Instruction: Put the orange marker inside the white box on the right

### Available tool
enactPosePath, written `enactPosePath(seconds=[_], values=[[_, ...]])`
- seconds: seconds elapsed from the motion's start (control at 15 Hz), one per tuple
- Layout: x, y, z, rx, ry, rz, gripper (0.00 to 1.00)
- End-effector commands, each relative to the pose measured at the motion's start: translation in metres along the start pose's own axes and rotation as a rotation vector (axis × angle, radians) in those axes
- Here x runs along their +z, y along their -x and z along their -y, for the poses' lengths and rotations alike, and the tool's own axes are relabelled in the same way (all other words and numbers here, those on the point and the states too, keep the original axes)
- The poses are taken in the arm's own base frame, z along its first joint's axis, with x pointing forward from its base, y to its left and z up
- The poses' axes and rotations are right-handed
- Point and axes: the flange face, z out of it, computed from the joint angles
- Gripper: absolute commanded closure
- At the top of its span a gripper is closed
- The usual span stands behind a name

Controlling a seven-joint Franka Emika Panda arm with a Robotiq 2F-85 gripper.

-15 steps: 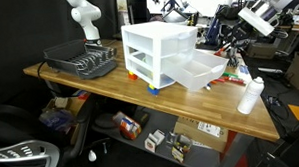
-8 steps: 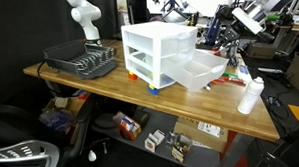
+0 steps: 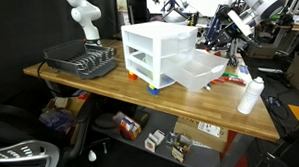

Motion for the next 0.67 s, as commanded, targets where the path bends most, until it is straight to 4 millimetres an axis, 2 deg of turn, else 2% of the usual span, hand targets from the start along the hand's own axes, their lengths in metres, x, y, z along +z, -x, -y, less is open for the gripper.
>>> enactPosePath(seconds=[0.0,0.6], values=[[0.001,-0.016,-0.001,0.028,-0.096,0.110,0.96],[0.014,-0.059,-0.019,0.128,-0.151,0.226,0.96]])
